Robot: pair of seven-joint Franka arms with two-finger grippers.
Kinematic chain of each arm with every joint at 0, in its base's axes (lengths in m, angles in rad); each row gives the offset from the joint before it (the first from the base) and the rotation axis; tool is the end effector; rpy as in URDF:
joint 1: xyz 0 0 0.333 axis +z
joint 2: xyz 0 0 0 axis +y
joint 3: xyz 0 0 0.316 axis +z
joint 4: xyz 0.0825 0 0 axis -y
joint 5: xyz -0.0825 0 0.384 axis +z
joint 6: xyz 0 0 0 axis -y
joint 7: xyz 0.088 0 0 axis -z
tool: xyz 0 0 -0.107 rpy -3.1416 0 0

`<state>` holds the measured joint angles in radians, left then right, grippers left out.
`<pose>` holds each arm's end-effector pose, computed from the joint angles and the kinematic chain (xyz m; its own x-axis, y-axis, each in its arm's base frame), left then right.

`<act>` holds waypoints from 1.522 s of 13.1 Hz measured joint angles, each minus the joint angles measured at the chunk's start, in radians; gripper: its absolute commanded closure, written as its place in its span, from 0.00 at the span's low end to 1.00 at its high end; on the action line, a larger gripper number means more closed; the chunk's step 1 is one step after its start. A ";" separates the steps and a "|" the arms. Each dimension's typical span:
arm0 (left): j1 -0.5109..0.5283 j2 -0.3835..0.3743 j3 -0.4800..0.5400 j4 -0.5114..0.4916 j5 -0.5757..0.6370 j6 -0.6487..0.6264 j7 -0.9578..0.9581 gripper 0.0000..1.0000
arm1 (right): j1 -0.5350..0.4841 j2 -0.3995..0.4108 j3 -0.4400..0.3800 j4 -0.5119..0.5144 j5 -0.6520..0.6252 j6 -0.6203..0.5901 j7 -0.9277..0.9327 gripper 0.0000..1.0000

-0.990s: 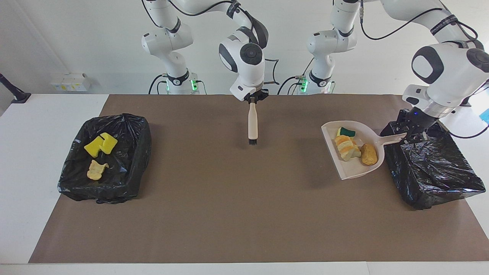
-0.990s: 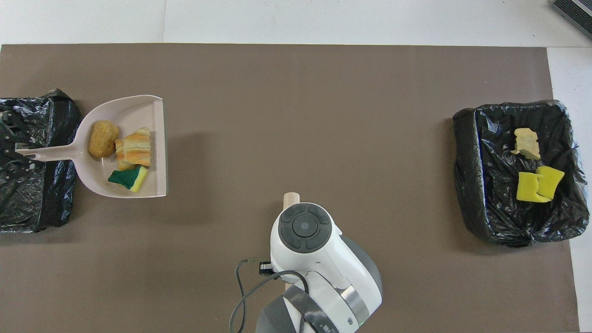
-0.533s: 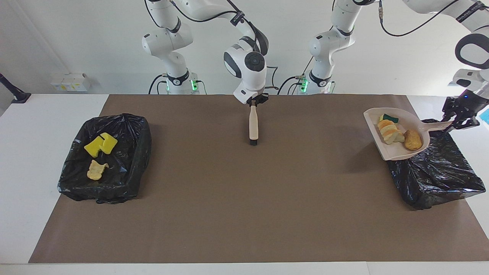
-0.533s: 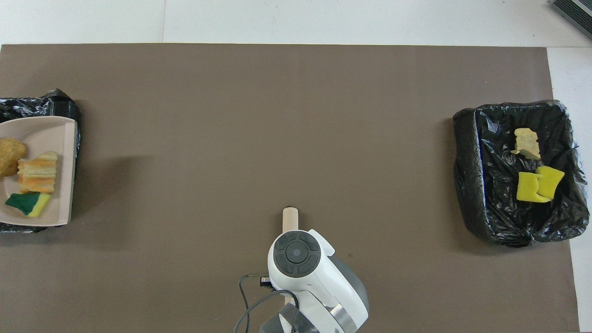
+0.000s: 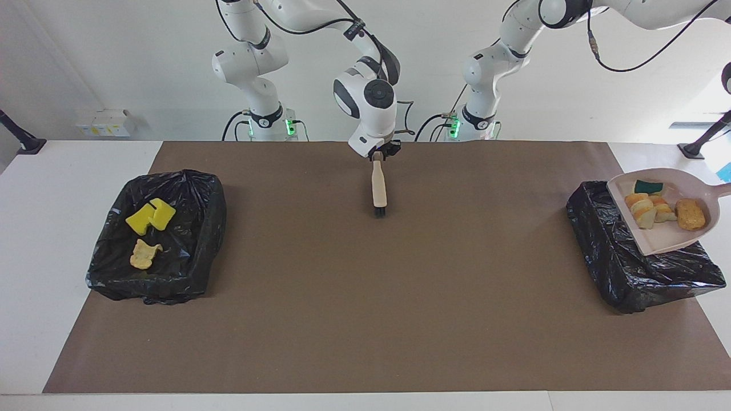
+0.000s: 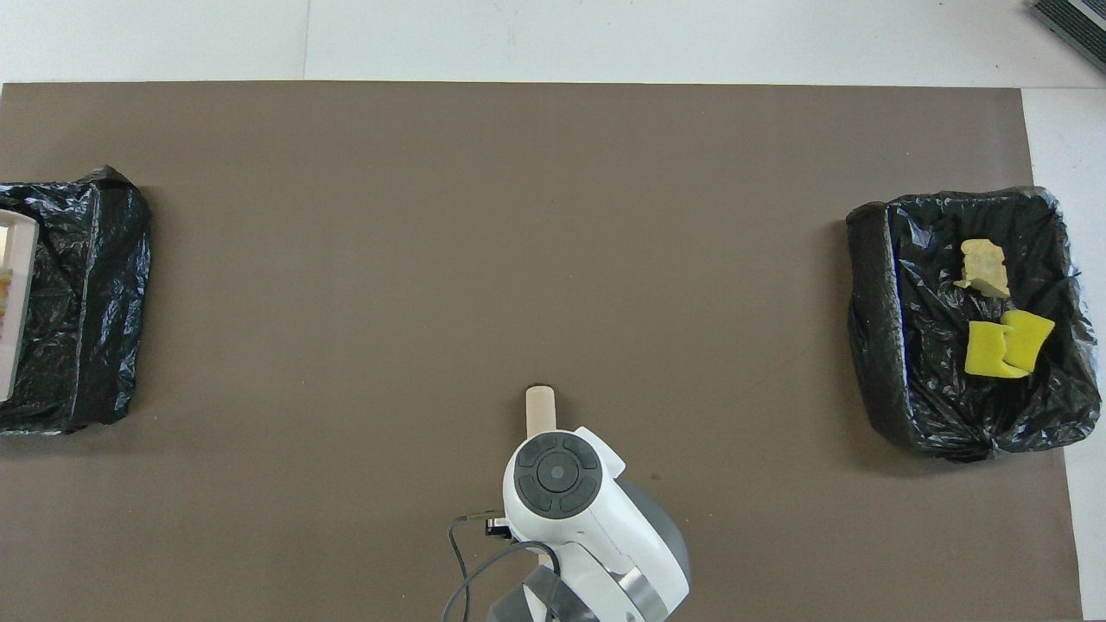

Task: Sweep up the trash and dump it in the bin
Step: 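Tip the dustpan into the bin while the right gripper sets down the brush, then bring the empty dustpan back with the left gripper onto the table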

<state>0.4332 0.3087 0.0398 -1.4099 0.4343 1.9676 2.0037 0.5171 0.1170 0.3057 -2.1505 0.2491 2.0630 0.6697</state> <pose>0.5940 0.3300 0.5584 -0.0701 -0.8769 -0.4755 -0.9963 0.0855 -0.0107 0.3530 0.3979 0.3360 0.9518 0.0203 -0.3060 0.0074 -0.9990 -0.0433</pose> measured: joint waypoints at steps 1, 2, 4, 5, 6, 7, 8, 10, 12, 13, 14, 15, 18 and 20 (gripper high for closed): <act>-0.010 0.001 -0.002 -0.006 0.061 0.003 -0.028 1.00 | -0.001 0.000 -0.002 0.006 -0.001 0.003 -0.003 0.00; -0.026 0.001 -0.003 -0.021 0.114 0.006 -0.062 1.00 | -0.002 0.000 -0.006 0.017 -0.003 0.009 -0.004 0.00; -0.061 -0.003 -0.005 -0.077 0.248 0.045 -0.156 1.00 | -0.018 -0.002 -0.014 0.053 -0.040 0.022 -0.005 0.00; -0.072 -0.006 -0.005 -0.100 0.301 0.063 -0.186 1.00 | -0.043 -0.002 -0.015 0.079 -0.071 0.024 -0.005 0.00; -0.079 -0.008 -0.005 -0.110 0.357 0.074 -0.198 1.00 | -0.078 -0.003 -0.016 0.109 -0.096 0.024 -0.006 0.00; -0.088 -0.013 -0.005 -0.111 0.416 0.081 -0.206 1.00 | -0.115 -0.003 -0.017 0.137 -0.114 0.024 -0.019 0.00; -0.098 -0.022 -0.005 -0.111 0.457 0.082 -0.222 1.00 | -0.147 -0.004 -0.017 0.159 -0.126 0.024 -0.048 0.00; -0.114 -0.056 -0.005 -0.110 0.533 0.082 -0.243 1.00 | -0.202 -0.004 -0.019 0.187 -0.163 0.023 -0.119 0.00; -0.125 -0.111 -0.006 -0.109 0.573 0.082 -0.246 1.00 | -0.256 -0.003 -0.021 0.206 -0.221 0.023 -0.164 0.00; -0.131 -0.139 -0.006 -0.110 0.580 0.082 -0.246 1.00 | -0.284 -0.003 -0.022 0.217 -0.254 0.022 -0.177 0.00; -0.138 -0.164 -0.007 -0.111 0.585 0.081 -0.246 1.00 | -0.313 -0.003 -0.023 0.232 -0.290 0.016 -0.193 0.00; -0.144 -0.183 -0.010 -0.113 0.585 0.078 -0.246 1.00 | -0.341 -0.004 -0.023 0.250 -0.323 0.002 -0.216 0.00; -0.172 -0.197 -0.018 -0.128 0.488 0.028 -0.246 1.00 | -0.430 -0.011 -0.024 0.329 -0.347 -0.066 -0.271 0.00; -0.178 -0.196 -0.018 -0.139 0.336 -0.024 -0.248 1.00 | -0.504 -0.034 -0.025 0.374 -0.347 -0.113 -0.315 0.00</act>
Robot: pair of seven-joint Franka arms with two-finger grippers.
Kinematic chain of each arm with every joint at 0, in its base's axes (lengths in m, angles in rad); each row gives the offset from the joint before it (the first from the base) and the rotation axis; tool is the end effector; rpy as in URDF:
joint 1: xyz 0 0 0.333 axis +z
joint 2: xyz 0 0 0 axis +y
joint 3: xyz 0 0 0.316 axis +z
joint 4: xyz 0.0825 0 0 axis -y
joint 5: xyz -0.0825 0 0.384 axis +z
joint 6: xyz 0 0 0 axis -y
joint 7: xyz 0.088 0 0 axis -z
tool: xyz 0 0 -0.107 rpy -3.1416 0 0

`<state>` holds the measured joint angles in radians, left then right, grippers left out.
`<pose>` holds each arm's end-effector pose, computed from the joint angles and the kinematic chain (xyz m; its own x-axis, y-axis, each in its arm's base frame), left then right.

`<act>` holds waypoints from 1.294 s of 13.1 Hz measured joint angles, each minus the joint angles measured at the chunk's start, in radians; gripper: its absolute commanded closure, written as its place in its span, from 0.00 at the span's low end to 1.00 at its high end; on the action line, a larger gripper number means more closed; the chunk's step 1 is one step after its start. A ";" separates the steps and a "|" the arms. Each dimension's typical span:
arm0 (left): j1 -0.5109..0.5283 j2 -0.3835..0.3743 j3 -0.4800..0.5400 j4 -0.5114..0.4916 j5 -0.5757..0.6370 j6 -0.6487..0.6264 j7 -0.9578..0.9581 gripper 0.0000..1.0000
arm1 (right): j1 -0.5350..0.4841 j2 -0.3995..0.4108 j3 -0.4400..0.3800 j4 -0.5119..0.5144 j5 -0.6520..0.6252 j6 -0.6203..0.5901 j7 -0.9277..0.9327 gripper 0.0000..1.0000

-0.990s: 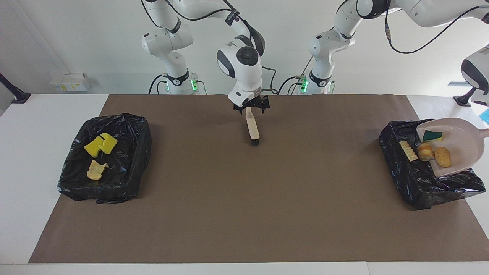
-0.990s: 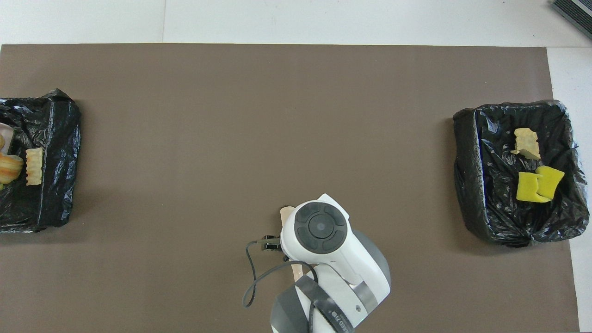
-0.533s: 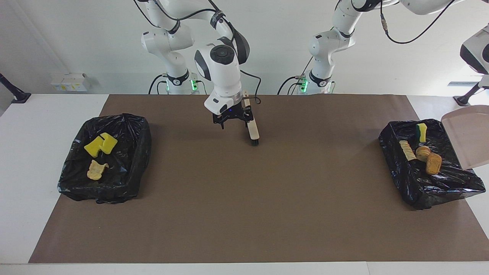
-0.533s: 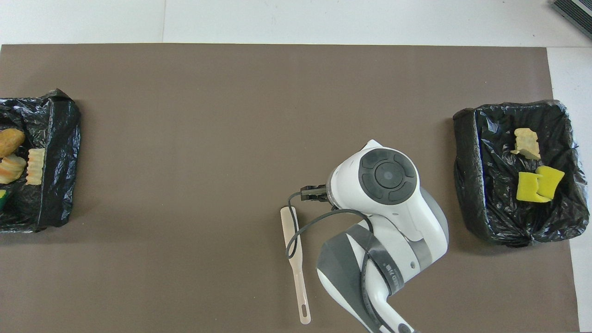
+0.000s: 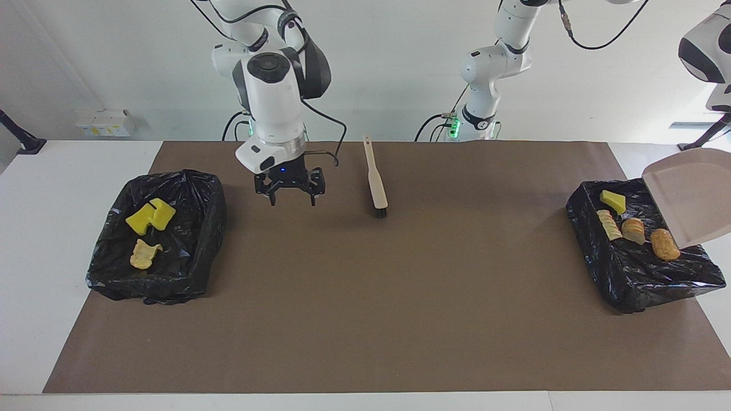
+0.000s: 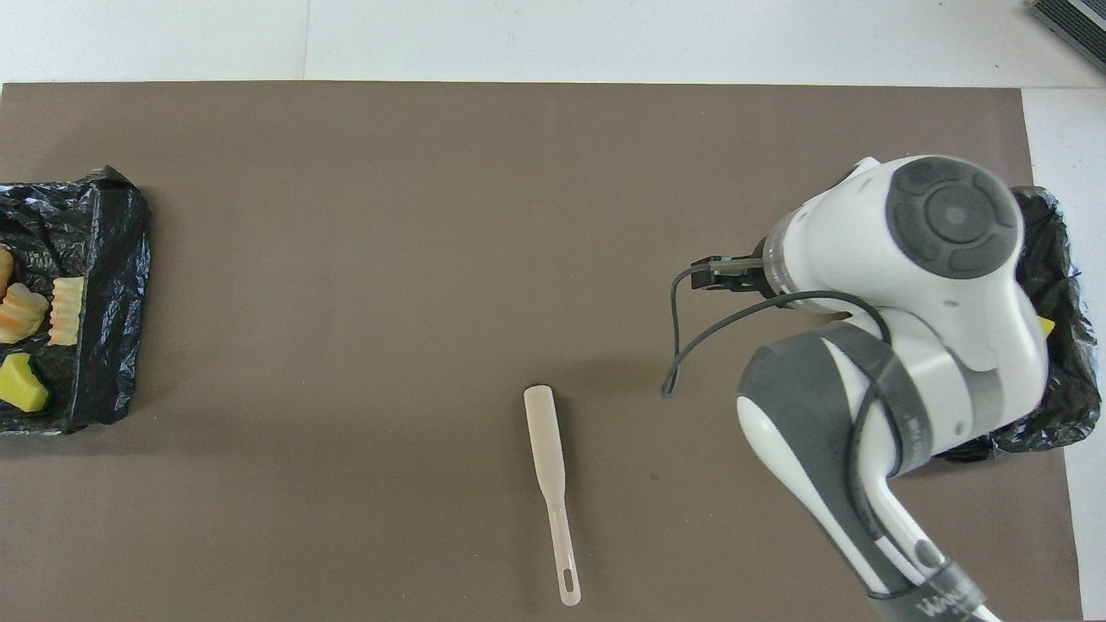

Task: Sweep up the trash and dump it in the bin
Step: 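Bring the empty dustpan back with the left gripper onto the table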

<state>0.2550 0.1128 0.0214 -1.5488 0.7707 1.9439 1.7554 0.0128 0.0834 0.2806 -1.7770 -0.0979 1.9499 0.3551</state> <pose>0.5872 0.2147 0.6259 -0.0485 -0.6965 -0.7159 -0.9923 0.1151 -0.0448 0.5746 0.1618 0.5138 0.9934 -0.0296 0.1106 -0.0336 -0.9988 0.0345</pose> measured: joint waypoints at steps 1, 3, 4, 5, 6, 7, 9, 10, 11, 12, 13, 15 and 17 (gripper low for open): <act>0.000 0.000 0.000 -0.003 -0.090 -0.026 0.000 1.00 | -0.026 -0.018 -0.001 0.014 0.000 -0.031 -0.024 0.00; 0.000 -0.001 0.001 -0.010 -0.265 -0.062 -0.019 1.00 | -0.050 -0.065 -0.001 0.024 0.000 -0.098 -0.039 0.00; 0.000 -0.004 0.001 -0.023 -0.353 -0.074 -0.059 1.00 | -0.058 -0.090 -0.001 0.026 0.000 -0.126 -0.039 0.00; -0.003 -0.012 0.000 -0.048 -0.419 -0.081 -0.128 1.00 | -0.067 -0.119 -0.005 0.030 0.000 -0.150 -0.039 0.00; -0.015 -0.020 -0.001 -0.075 -0.446 -0.086 -0.197 1.00 | -0.073 -0.138 -0.011 0.041 0.000 -0.173 -0.039 0.00; -0.037 -0.027 -0.003 -0.103 -0.459 -0.093 -0.277 1.00 | -0.074 -0.149 -0.022 0.062 0.000 -0.204 -0.044 0.00; -0.091 -0.035 -0.007 -0.158 -0.500 -0.096 -0.440 1.00 | -0.075 -0.157 -0.043 0.117 0.000 -0.272 -0.097 0.00; -0.113 -0.036 -0.008 -0.183 -0.517 -0.095 -0.523 1.00 | -0.074 -0.157 -0.066 0.145 0.000 -0.295 -0.142 0.00; -0.138 -0.035 -0.009 -0.208 -0.526 -0.094 -0.610 1.00 | -0.070 -0.158 -0.101 0.168 0.000 -0.309 -0.198 0.00; -0.164 -0.035 -0.009 -0.229 -0.534 -0.092 -0.703 1.00 | -0.062 -0.159 -0.150 0.181 0.000 -0.314 -0.248 0.00; -0.190 -0.035 -0.010 -0.245 -0.554 -0.089 -0.797 1.00 | -0.046 -0.159 -0.207 0.185 0.001 -0.317 -0.280 0.00; -0.240 -0.033 -0.011 -0.273 -0.608 -0.065 -0.985 1.00 | -0.008 -0.159 -0.307 0.181 0.018 -0.326 -0.319 0.00; -0.308 -0.012 -0.011 -0.297 -0.644 -0.026 -1.183 1.00 | 0.003 -0.160 -0.333 0.171 0.036 -0.361 -0.325 0.00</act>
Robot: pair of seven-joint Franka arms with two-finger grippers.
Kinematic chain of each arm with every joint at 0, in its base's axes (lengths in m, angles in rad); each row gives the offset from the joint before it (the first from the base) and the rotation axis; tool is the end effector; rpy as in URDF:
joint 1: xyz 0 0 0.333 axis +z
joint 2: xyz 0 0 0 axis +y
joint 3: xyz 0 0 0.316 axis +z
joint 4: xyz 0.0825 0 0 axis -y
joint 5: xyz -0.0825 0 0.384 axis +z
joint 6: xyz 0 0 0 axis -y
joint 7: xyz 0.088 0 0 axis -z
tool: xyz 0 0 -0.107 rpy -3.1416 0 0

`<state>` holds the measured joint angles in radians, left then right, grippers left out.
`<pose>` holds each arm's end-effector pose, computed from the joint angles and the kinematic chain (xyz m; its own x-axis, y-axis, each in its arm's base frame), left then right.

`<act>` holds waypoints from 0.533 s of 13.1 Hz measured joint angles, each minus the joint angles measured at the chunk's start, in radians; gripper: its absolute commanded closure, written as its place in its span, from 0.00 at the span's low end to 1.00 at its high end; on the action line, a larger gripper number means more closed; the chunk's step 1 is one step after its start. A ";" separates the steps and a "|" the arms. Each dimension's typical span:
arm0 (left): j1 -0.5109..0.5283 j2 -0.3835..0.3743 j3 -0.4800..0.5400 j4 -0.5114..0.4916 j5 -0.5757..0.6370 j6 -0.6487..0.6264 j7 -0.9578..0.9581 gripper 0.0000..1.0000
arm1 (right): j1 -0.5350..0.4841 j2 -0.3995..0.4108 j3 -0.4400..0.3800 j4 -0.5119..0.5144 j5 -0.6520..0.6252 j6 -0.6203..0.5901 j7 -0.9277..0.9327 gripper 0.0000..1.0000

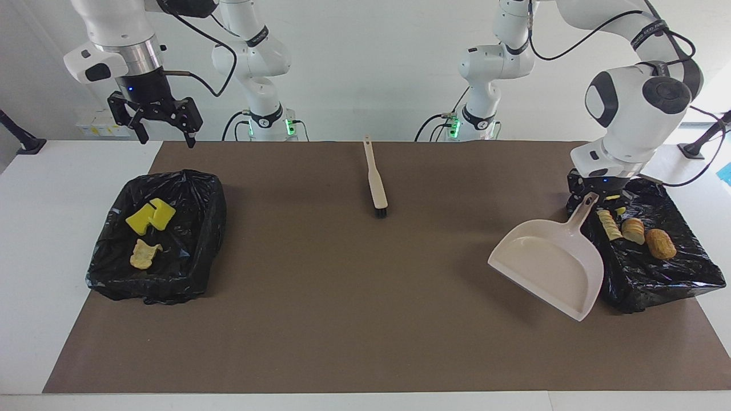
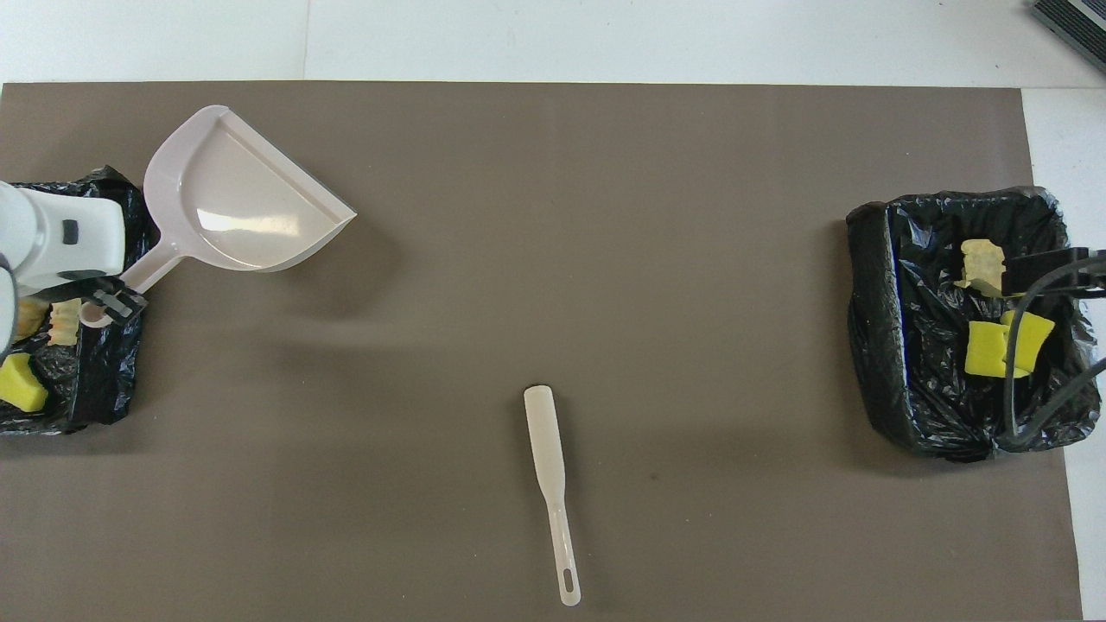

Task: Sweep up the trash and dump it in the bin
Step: 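Bring the empty dustpan back with the left gripper onto the table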

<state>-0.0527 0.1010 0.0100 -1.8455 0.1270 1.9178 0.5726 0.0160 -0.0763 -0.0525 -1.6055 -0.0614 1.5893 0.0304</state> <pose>0.5864 -0.0163 0.4660 0.7889 -0.6078 -0.0907 -0.6142 -0.7848 -0.0829 0.5321 -0.0271 0.6514 0.9959 -0.0657 0.0616 -0.0691 -0.9961 0.0555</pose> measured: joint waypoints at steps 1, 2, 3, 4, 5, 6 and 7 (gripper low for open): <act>-0.039 0.022 -0.001 -0.004 -0.025 0.017 -0.107 1.00 | 0.003 0.000 0.000 -0.005 0.004 -0.012 0.000 0.00; -0.079 0.050 -0.001 -0.004 -0.061 0.035 -0.209 1.00 | 0.006 0.000 0.000 -0.010 0.005 -0.019 0.000 0.00; -0.124 0.082 -0.001 -0.004 -0.087 0.063 -0.303 1.00 | 0.007 -0.002 0.000 -0.018 0.006 -0.023 0.000 0.00; -0.163 0.108 -0.002 0.000 -0.101 0.084 -0.375 1.00 | 0.008 -0.003 0.000 -0.027 0.006 -0.024 0.000 0.00; -0.199 0.128 -0.002 0.008 -0.120 0.097 -0.441 1.00 | 0.008 -0.006 0.000 -0.036 0.007 -0.024 0.000 0.00; -0.237 0.144 -0.002 0.020 -0.144 0.112 -0.512 1.00 | 0.008 -0.009 0.000 -0.041 0.007 -0.024 0.000 0.00; -0.278 0.160 -0.002 0.039 -0.162 0.132 -0.588 1.00 | 0.008 -0.012 -0.001 -0.044 0.007 -0.025 0.000 0.00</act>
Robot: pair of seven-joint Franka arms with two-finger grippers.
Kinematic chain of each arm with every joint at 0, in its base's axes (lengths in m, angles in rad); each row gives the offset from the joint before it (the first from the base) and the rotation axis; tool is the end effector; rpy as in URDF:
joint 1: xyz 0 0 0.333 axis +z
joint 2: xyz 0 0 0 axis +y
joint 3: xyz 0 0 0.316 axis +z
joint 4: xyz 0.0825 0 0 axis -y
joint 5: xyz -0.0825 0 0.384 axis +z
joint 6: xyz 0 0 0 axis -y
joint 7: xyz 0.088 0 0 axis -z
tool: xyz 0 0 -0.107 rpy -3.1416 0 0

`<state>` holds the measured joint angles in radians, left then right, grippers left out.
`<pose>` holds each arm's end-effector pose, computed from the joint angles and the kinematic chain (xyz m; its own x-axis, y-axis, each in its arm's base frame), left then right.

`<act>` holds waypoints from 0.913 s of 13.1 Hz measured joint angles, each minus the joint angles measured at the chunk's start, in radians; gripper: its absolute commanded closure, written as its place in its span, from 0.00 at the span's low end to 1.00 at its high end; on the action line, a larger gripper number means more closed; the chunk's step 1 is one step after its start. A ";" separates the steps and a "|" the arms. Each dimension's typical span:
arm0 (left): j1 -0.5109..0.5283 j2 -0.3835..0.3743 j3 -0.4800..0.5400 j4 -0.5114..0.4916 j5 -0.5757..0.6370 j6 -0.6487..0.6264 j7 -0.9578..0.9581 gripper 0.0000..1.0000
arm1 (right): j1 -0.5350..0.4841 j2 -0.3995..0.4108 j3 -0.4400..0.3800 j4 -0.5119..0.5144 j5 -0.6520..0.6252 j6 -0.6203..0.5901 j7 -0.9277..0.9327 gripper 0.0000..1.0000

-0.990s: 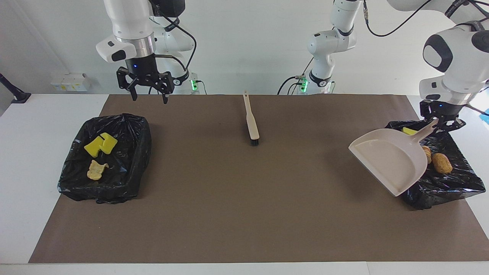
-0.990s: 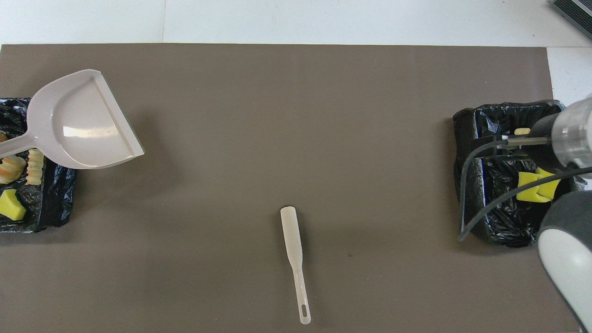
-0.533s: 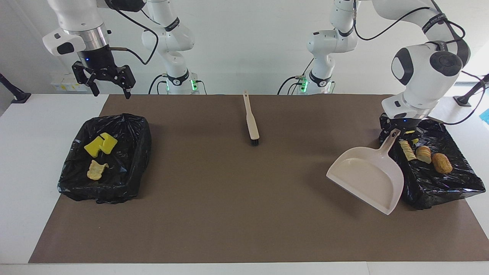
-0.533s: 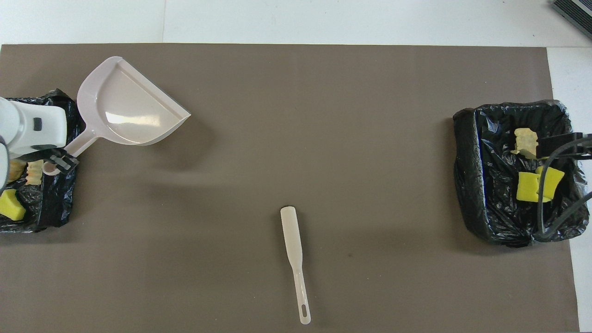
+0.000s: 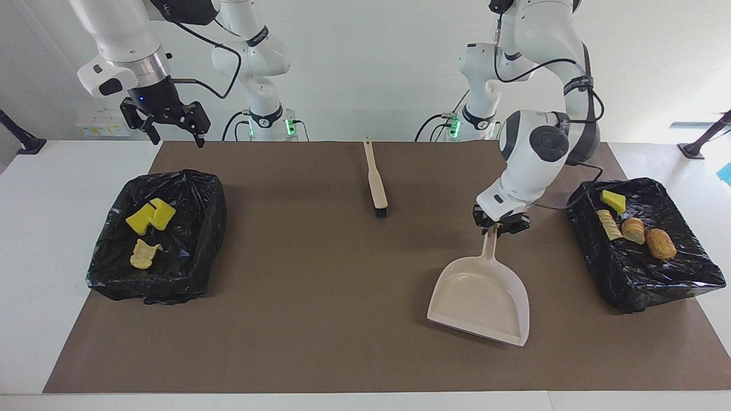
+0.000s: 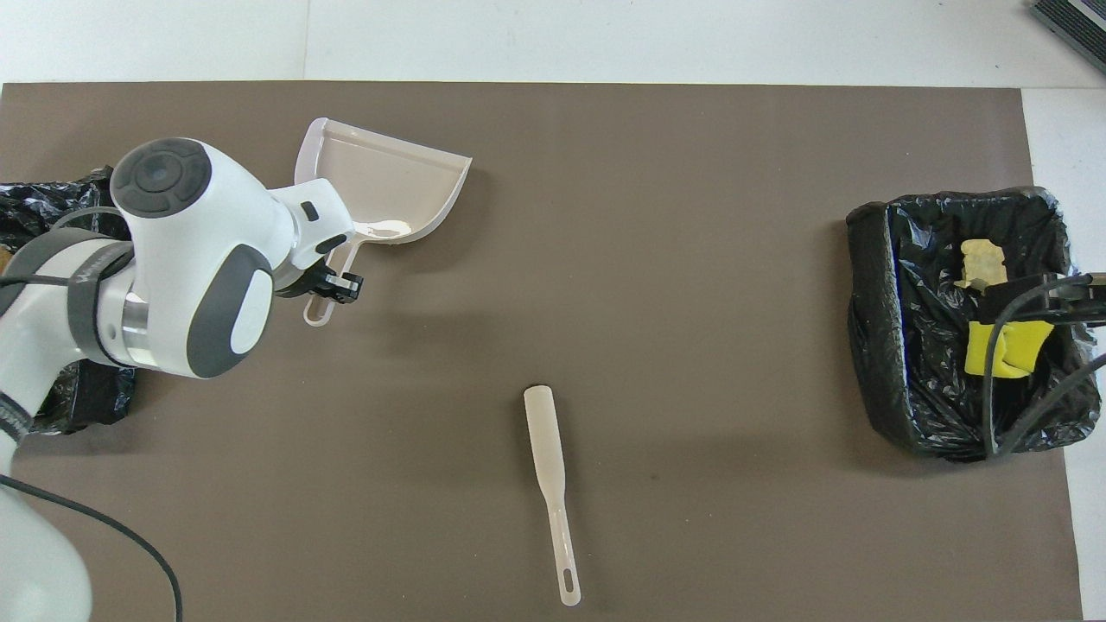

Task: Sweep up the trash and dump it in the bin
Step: 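Bring the empty dustpan back with the left gripper onto the table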

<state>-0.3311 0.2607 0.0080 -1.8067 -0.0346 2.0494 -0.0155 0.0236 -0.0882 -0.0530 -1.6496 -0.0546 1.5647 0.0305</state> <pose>0.5912 -0.2002 0.3981 0.9575 -0.2877 -0.0186 -0.2872 -0.9575 0.0281 0.5255 -0.0226 0.6345 0.9982 -0.0600 0.0047 -0.0601 -0.9969 0.0498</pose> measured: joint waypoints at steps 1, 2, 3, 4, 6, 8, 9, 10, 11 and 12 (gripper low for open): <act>-0.046 0.019 -0.001 0.030 -0.008 0.013 -0.078 1.00 | 0.000 -0.002 -0.001 -0.001 0.000 0.000 0.000 0.00; -0.092 0.037 -0.001 0.063 -0.009 0.015 -0.146 1.00 | -0.001 -0.003 -0.002 -0.001 0.000 0.000 0.000 0.00; -0.134 0.052 -0.001 0.088 -0.013 0.015 -0.205 1.00 | -0.001 -0.004 -0.003 -0.001 0.000 0.000 0.000 0.00; -0.172 0.064 -0.001 0.103 -0.018 0.015 -0.266 1.00 | -0.001 -0.005 -0.003 -0.001 0.000 0.000 0.000 0.00; -0.234 0.087 -0.001 0.115 -0.022 0.020 -0.403 1.00 | 0.000 -0.005 -0.003 -0.001 0.000 0.000 0.000 0.00; -0.279 0.124 0.000 0.137 -0.022 0.034 -0.523 1.00 | 0.000 -0.005 -0.002 -0.001 0.000 0.000 0.000 0.00; -0.311 0.159 0.002 0.157 -0.020 0.048 -0.574 1.00 | 0.000 -0.005 -0.002 -0.001 0.001 0.000 0.000 0.00; -0.336 0.200 0.002 0.180 -0.018 0.074 -0.610 1.00 | 0.000 -0.005 -0.002 -0.001 0.001 0.000 0.000 0.00; -0.348 0.234 0.004 0.201 -0.017 0.096 -0.629 0.38 | 0.000 -0.005 -0.002 -0.001 0.001 0.000 0.000 0.00; -0.350 0.252 0.005 0.219 -0.017 0.112 -0.635 0.00 | 0.000 -0.005 -0.002 -0.001 0.001 0.000 0.000 0.00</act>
<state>-0.6810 0.5130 0.0128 -1.5874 -0.0519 2.1617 -0.6509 0.0236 -0.0936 -0.0554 -1.6507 -0.0538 1.5646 0.0305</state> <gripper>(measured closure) 0.674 0.000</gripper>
